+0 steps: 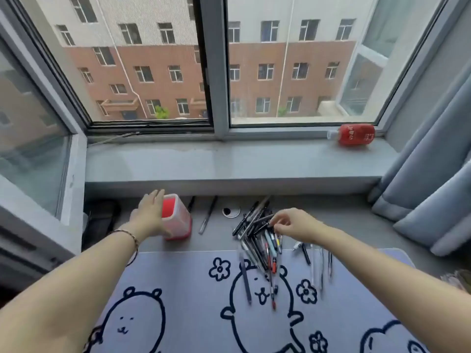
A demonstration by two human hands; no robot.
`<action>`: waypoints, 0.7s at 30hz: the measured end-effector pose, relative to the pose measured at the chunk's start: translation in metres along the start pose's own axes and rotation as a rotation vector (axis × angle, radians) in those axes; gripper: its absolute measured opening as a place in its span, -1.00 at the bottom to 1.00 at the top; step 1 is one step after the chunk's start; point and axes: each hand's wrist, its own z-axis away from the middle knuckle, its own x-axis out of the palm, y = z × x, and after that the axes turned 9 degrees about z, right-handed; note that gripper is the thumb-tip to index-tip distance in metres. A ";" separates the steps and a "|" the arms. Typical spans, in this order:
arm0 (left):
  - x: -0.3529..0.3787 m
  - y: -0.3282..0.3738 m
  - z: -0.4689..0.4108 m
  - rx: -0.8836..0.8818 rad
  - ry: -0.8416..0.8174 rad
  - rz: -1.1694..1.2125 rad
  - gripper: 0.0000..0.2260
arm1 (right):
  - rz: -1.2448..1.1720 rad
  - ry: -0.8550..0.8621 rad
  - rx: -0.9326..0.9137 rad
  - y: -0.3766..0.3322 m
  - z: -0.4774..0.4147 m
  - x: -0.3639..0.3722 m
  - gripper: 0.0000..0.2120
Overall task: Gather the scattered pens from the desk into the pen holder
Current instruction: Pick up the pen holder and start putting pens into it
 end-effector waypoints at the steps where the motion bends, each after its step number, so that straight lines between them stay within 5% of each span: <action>1: 0.000 -0.006 -0.008 -0.018 -0.008 0.000 0.11 | 0.029 -0.028 0.020 0.002 -0.003 0.005 -0.78; 7: -0.007 -0.021 -0.042 0.052 -0.135 0.062 -0.02 | 0.122 -0.113 0.066 0.020 -0.021 0.028 -0.77; 13: 0.004 0.008 -0.015 0.200 0.064 0.301 -0.12 | 0.231 -0.015 0.051 0.040 -0.053 0.035 -0.73; 21: 0.049 0.055 0.055 0.213 0.181 0.704 -0.10 | 0.870 -0.075 -0.107 0.054 -0.095 0.041 -0.53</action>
